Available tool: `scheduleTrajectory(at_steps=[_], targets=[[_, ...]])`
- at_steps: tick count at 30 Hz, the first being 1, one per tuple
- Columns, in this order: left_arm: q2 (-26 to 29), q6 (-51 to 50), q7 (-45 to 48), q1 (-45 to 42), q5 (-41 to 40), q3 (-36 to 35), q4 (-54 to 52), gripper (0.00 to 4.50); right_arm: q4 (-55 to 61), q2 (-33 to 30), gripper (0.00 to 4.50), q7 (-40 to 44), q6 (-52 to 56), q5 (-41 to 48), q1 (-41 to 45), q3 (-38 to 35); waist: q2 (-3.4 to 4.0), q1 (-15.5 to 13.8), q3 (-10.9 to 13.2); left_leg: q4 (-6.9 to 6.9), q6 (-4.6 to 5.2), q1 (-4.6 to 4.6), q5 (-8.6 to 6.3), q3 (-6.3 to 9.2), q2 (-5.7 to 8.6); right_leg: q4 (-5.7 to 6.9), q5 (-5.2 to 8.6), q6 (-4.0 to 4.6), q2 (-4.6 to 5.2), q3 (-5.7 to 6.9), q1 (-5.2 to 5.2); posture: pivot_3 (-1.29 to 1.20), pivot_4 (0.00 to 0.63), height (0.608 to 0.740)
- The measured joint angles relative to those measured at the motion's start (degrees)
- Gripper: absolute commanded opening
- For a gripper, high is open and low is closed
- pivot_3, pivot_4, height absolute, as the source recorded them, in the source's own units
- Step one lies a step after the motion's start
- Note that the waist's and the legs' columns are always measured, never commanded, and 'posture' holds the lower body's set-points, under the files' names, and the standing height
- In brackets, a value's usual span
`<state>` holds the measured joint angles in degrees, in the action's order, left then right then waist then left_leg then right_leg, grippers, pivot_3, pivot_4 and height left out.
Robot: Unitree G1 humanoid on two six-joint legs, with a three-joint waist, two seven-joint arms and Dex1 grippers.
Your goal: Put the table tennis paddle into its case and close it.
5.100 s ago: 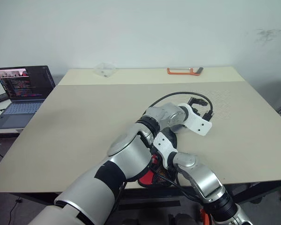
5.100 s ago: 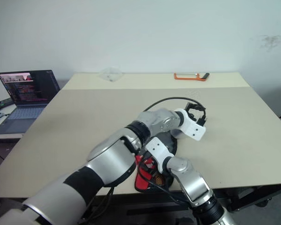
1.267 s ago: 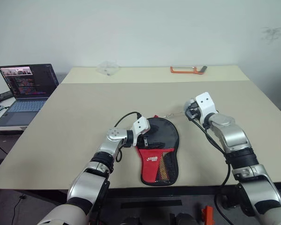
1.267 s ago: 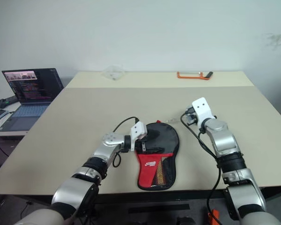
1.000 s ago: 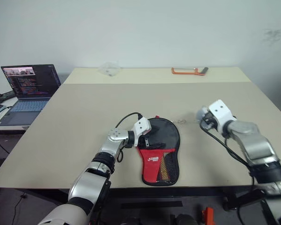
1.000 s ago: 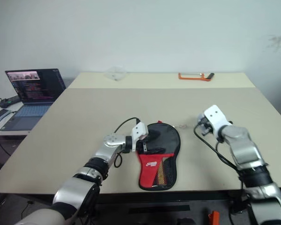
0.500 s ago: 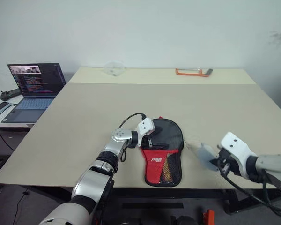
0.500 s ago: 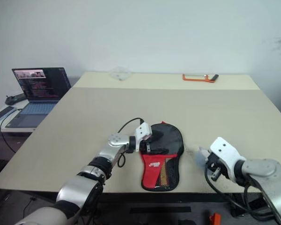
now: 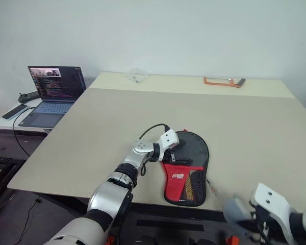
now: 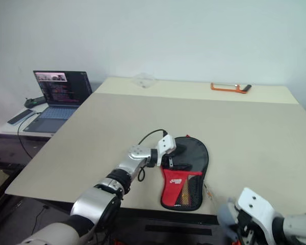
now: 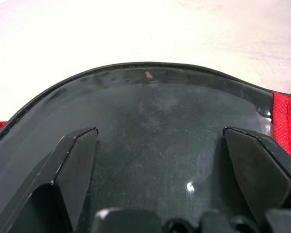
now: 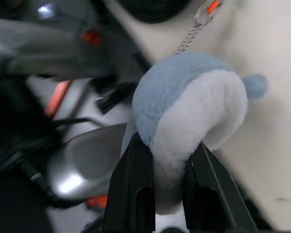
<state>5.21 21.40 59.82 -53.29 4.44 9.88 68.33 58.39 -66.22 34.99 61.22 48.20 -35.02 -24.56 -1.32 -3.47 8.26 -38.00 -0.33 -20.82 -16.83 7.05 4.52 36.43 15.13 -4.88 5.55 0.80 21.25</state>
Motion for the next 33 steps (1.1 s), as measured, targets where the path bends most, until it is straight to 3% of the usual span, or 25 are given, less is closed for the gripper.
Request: scheduleTrajectory(at_steps=[5, 9, 13, 21, 25, 30, 33], targets=[[-1.38, 0.0, -1.21, -0.85, 0.89, 0.0, 1.04, 4.5, 0.0, -7.88, 0.3, -7.11, -10.0, 11.85, -11.01, -0.88, -0.07, 0.14, 0.0, -0.01, 0.15, 0.0, -0.12, -0.04, -0.03, -0.37, -0.02, -0.06, 0.01, 0.01, -0.18, 0.0, 0.15, 0.74], [-2.38, 0.03, -1.85, -1.36, 1.67, 0.0, 1.54, 4.5, -0.1, -12.47, 0.3, -11.47, -18.82, 14.38, -17.64, -0.22, -0.11, 0.01, -0.01, 0.01, 0.18, -0.01, -0.16, -0.04, -0.02, -0.44, -0.01, -0.08, 0.01, 0.01, -0.2, 0.0, 0.15, 0.74], [-2.91, 0.09, -2.27, -1.82, 2.54, 0.0, 1.76, 4.5, -0.14, -16.54, 0.3, -17.14, -27.47, 14.52, -19.17, 6.73, -0.12, 0.06, 0.0, 0.01, 0.16, -0.01, -0.19, -0.06, -0.02, -0.46, 0.02, -0.12, 0.01, -0.01, -0.18, 0.0, 0.15, 0.74], [-2.59, 0.83, -2.29, -1.49, 2.8, -0.03, 1.53, 4.5, -0.04, -21.53, 2.96, -21.18, -34.61, 19.35, -18.19, 10.62, -0.13, 0.22, 0.01, 0.01, 0.16, -0.02, -0.21, -0.05, -0.05, -0.48, 0.02, -0.1, 0.0, -0.01, -0.18, 0.0, 0.15, 0.74], [-2.26, 1.66, -2.18, -0.9, 2.74, -0.12, 1.12, 4.5, 0.08, -19.65, 4.43, -18.22, -33.63, 25.81, -17.97, 2.89, -0.17, 0.36, 0.01, 0.01, 0.21, -0.02, -0.25, -0.09, -0.08, -0.48, -0.01, -0.05, -0.01, -0.04, -0.19, 0.0, 0.15, 0.74], [-1.9, 1.85, -2.09, -0.23, 2.64, -0.27, 0.21, 4.5, 0.18, -14.44, 4.47, -15.95, -27.17, 29.84, -14.91, -7.2, -0.23, 0.42, 0.02, 0.02, 0.24, -0.01, -0.27, -0.1, -0.09, -0.48, -0.02, -0.04, -0.04, -0.06, -0.18, 0.0, 0.15, 0.74], [-0.86, 1.89, -1.49, 0.44, 2.32, -0.56, -0.57, 4.5, -4.84, -14.38, 4.47, -16.49, -26.62, 29.5, -0.57, -3.64, -0.23, 0.93, -0.02, 0.04, 0.25, 0.06, -0.28, -0.19, -0.1, -0.5, 0.0, -0.07, -0.06, -0.15, -0.19, 0.0, 0.15, 0.74]])
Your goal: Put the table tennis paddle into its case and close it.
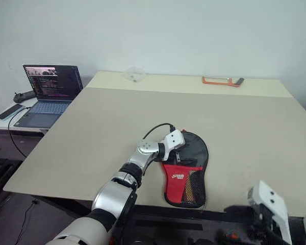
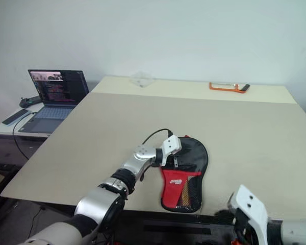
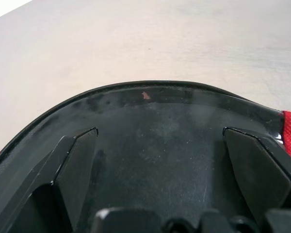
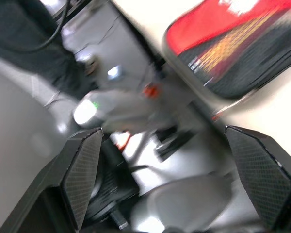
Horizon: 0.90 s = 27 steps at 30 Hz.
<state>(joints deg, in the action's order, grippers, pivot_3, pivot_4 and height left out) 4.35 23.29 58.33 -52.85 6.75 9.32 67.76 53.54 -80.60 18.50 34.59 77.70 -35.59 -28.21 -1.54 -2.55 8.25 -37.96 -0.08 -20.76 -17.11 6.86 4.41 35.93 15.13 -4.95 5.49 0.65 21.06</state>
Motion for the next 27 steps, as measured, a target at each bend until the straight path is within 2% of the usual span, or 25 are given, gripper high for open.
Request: scheduleTrajectory(at_steps=[2, 4, 6, 8, 11, 13, 15, 17, 20, 27], targets=[[0.26, 0.29, 1.28, 0.88, -0.92, -0.22, -1.15, 4.5, -5.43, 1.11, 4.47, 0.11, 0.03, -2.72, 11.52, 7.04, 0.0, 0.38, 0.01, 0.02, 0.0, -0.01, 0.01, 0.01, -0.01, -0.01, -0.01, 0.02, 0.02, 0.0, 0.03, 0.0, 0.15, 0.74], [1.01, 0.99, 3.45, 1.71, -1.98, -0.35, -3.07, 4.5, -10.25, 5.69, 4.47, 2.26, 0.09, -8.5, 23.19, 15.95, -0.03, 1.04, 0.14, 0.09, -0.01, -0.12, 0.01, 0.06, -0.07, 0.01, 0.02, 0.08, -0.01, 0.05, 0.13, 0.0, 0.15, 0.74], [1.8, 0.84, 5.43, 2.3, -2.8, -0.68, -4.64, 4.5, -13.52, 9.58, 4.47, 3.91, 1.33, -12.95, 30.35, 22.68, 0.12, 1.24, 0.13, 0.07, -0.03, -0.13, 0.02, 0.06, -0.07, 0.06, -0.12, 0.35, -0.05, 0.03, 0.21, 0.0, 0.15, 0.74], [3.44, -0.84, 8.66, 3.08, -4.71, -1.05, -7.84, 4.5, -18.41, 16.82, 4.47, 5.98, 0.71, -20.28, 38.71, 29.72, 0.06, 1.87, 0.38, 0.05, -0.07, -0.2, 0.03, 0.04, -0.04, 0.12, -0.14, 0.37, -0.11, -0.07, 0.34, 0.0, 0.15, 0.74], [6.09, -5.55, 12.65, 4.88, -7.89, -1.78, -14.83, 4.5, -26.24, 24.58, 4.47, 9.85, -2.59, -31.09, 46.25, 35.71, 0.1, 2.65, 0.66, 0.0, -0.3, -0.52, 0.13, 0.03, 0.01, 0.14, -0.14, 0.37, -0.1, -0.1, 0.71, 0.0, 0.15, 0.74], [8.41, -9.34, 14.14, 6.84, -10.18, -2.54, -21.02, 4.5, -31.61, 28.86, 4.47, 13.03, -4.48, -35.06, 50.26, 37.8, 0.12, 2.83, 0.69, -0.09, -0.34, -1.0, 0.15, 0.03, -0.01, 0.21, -0.16, 0.39, -0.12, -0.08, 1.24, 0.0, 0.15, 0.74], [12.49, -13.34, 14.81, 9.58, -11.77, -3.1, -28.34, 4.5, -40.39, 35.55, 4.47, 15.82, -8.55, -38.72, 55.21, 38.26, 0.22, 3.54, 0.81, -0.07, -0.38, -1.07, 0.17, 0.04, -0.03, 0.25, -0.18, 0.43, -0.14, -0.09, 1.33, 0.0, 0.15, 0.74], [15.19, -15.93, 13.88, 11.65, -12.38, -4.07, -33.45, 4.5, -47.5, 38.36, 4.47, 18.83, -11.75, -41.25, 57.78, 37.98, 0.36, 3.54, 0.9, -0.06, -0.39, -1.07, 0.17, 0.05, 0.0, 0.23, -0.18, 0.43, -0.11, -0.08, 1.33, 0.0, 0.15, 0.74], [18.36, -20.47, 10.63, 16.98, -13.87, -6.42, -41.04, 4.5, -56.72, 40.19, 4.47, 24.53, -15.56, -45.0, 61.49, 37.69, 0.44, 3.43, 0.94, -0.07, -0.39, -1.07, 0.16, 0.06, 0.02, 0.21, -0.18, 0.43, -0.08, -0.08, 1.31, 0.0, 0.15, 0.74], [17.64, -27.23, 0.07, 24.77, -15.54, -7.46, -56.1, 4.5, -74.12, 40.3, 4.47, 34.02, -20.99, -51.98, 64.78, 36.03, 0.54, 2.49, 1.0, -0.1, -0.42, -1.09, 0.17, 0.05, 0.03, 0.25, -0.19, 0.46, -0.04, -0.07, 1.32, 0.0, 0.15, 0.74]])
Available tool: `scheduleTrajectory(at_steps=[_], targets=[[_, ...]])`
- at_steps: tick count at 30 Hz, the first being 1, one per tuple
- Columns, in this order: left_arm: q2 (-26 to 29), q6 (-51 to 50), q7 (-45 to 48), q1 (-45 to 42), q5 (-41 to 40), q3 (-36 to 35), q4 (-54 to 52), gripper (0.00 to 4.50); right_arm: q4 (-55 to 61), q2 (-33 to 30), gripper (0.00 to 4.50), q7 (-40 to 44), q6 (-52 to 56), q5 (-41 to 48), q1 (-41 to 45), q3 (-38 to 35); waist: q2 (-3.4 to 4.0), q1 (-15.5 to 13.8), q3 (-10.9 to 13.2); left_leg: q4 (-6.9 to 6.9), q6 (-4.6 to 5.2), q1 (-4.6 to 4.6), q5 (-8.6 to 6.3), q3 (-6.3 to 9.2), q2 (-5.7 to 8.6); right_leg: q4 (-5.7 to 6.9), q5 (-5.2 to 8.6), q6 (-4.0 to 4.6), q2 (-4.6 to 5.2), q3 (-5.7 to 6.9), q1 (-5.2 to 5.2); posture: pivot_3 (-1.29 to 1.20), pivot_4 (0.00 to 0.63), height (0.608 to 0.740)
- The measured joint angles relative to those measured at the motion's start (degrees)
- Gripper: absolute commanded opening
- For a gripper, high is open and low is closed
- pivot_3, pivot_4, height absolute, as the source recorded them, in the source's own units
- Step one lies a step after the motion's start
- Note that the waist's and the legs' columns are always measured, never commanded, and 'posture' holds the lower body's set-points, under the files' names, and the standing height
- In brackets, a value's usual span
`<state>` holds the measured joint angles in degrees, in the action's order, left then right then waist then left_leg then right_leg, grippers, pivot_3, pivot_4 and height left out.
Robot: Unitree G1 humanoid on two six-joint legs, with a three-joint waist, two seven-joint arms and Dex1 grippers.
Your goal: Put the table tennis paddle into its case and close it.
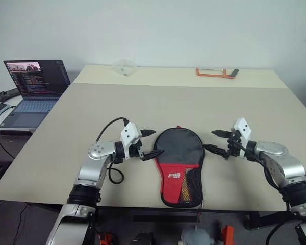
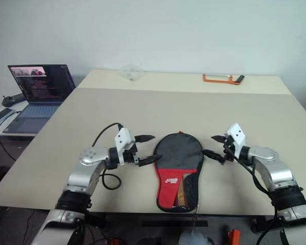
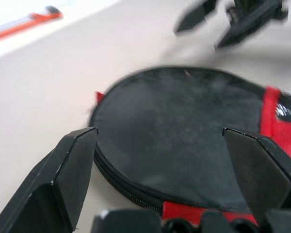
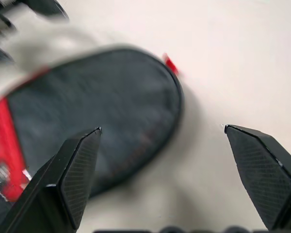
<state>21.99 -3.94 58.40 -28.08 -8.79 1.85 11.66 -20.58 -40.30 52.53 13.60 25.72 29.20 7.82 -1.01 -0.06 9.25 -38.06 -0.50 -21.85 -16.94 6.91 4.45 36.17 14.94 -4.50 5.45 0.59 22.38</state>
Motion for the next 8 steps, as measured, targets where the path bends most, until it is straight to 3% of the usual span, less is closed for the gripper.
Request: scheduleTrajectory(at_steps=[5, 8], targets=[[-1.49, -1.87, -3.0, 0.2, -0.32, 0.66, -2.02, 4.5, -2.4, 0.78, 4.47, 1.35, -1.06, -2.19, 2.1, -2.63, 0.16, 0.42, 0.04, -0.01, -0.05, 0.06, 0.02, -0.1, -0.02, 0.22, 0.0, 0.02, -0.01, -0.08, 0.09, 0.0, 0.15, 0.74], [-1.49, -1.95, -3.09, 0.48, -0.42, 1.1, -1.69, 4.5, 1.9, 1.42, 4.47, 1.17, -0.24, -2.42, 0.34, -3.65, 0.15, 0.38, 0.04, -0.04, -0.06, 0.01, 0.04, -0.19, -0.01, 0.51, 0.02, 0.06, 0.03, -0.15, 0.3, 0.0, 0.15, 0.74]])
